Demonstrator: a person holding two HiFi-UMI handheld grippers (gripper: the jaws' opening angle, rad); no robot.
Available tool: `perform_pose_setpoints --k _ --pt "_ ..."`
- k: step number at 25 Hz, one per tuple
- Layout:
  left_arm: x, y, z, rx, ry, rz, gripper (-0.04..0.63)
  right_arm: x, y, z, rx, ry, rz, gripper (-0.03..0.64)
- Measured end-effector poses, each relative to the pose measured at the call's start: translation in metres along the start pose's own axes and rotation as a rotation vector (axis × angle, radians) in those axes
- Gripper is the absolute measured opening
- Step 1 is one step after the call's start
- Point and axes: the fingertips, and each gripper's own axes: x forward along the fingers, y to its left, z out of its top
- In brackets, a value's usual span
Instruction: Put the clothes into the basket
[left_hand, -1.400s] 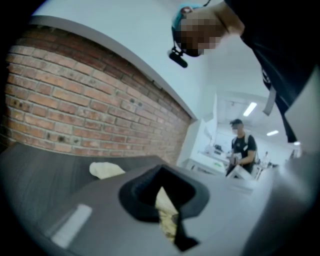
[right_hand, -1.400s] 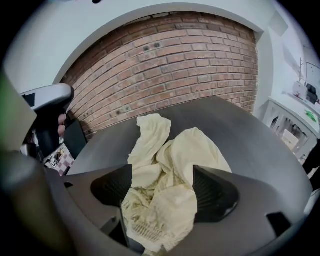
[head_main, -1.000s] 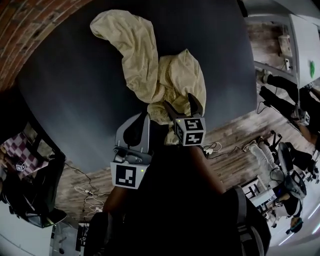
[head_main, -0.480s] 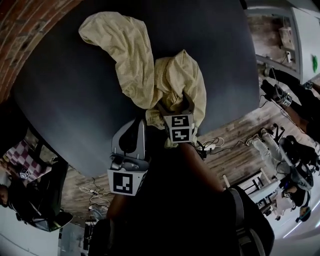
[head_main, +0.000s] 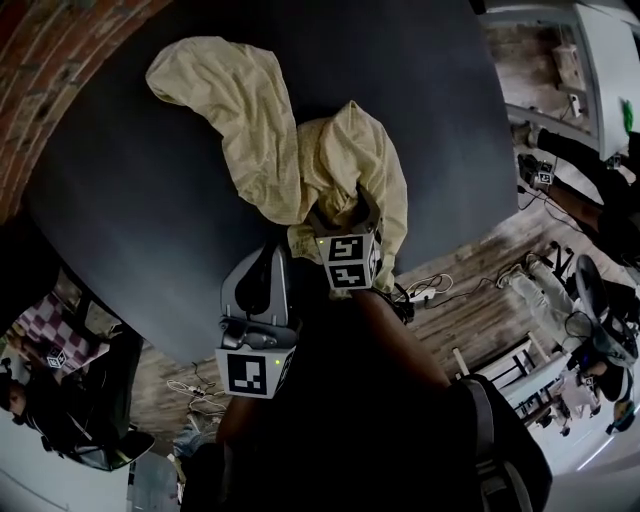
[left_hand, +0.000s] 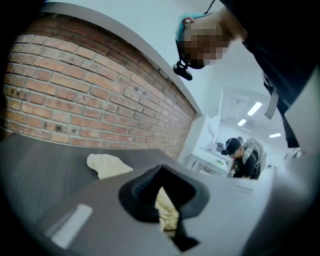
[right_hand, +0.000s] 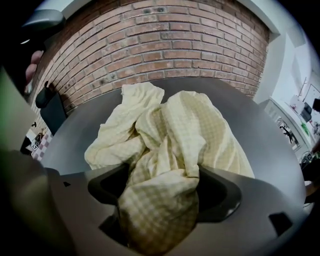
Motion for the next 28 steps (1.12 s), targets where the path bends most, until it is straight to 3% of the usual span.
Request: perform_pose_setpoints --k 7,14,20,28 --pt "-0.008 -0.001 -0.01 -0.003 -0.011 0.008 0.003 0.002 -0.004 -0.011 -0.023 0.002 -0.005 0.38" --pt "-0.01 -0.003 -0.014 -0.001 -0.008 0.005 0.003 0.004 -0.017 -0.006 -0.011 -0.019 -0.013 0.205" --pt "-0.011 -0.016 -0.008 0.036 0.0 -0.014 0.003 0.002 -0.016 -0.003 -0.035 -0.032 0.006 0.129" --pt "-0.024 -0.012 -0.009 0.057 -0.007 0.02 0.003 0.003 -0.013 -0.002 -0.041 -0.041 0.034 0.106"
